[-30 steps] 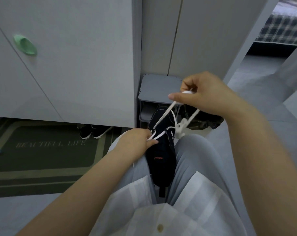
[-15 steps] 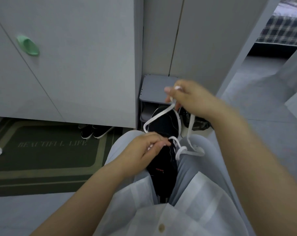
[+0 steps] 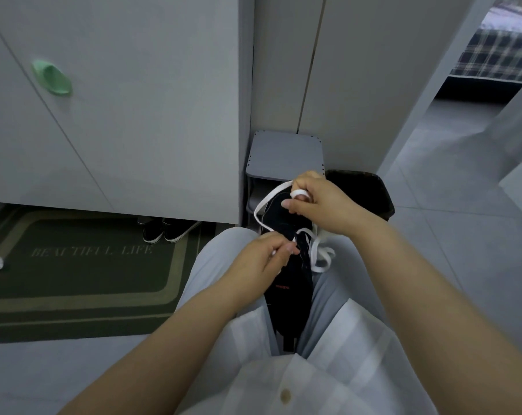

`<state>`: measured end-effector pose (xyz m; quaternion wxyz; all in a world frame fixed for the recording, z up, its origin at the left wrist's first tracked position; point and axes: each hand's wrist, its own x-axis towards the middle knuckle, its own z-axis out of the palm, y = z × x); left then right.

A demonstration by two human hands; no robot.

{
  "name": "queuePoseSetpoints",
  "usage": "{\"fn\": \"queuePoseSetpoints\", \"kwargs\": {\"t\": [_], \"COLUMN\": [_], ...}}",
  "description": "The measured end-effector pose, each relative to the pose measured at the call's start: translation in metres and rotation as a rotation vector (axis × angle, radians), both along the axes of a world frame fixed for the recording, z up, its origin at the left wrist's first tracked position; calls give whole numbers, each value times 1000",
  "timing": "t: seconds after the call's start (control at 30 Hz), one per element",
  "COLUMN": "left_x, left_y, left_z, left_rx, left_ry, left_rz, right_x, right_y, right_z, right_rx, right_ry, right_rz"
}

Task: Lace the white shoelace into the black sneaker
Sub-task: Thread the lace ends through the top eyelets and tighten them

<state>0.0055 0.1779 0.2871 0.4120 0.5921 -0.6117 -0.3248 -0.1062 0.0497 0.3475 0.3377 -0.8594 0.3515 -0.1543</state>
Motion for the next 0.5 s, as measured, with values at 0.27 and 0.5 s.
{"fn": "queuePoseSetpoints", "kwargs": {"t": [0.27, 0.5], "left_x": [-4, 1], "left_y": [-8, 23], "left_z": [6, 16], "left_rx": [15, 48], "left_ry": [78, 236], "left_rz": [76, 110], "right_x": [2, 1], "right_y": [4, -5], "right_z": [-20, -43], "right_rx": [-67, -94], "right_ry": [115, 31], "right_rz": [79, -65]}}
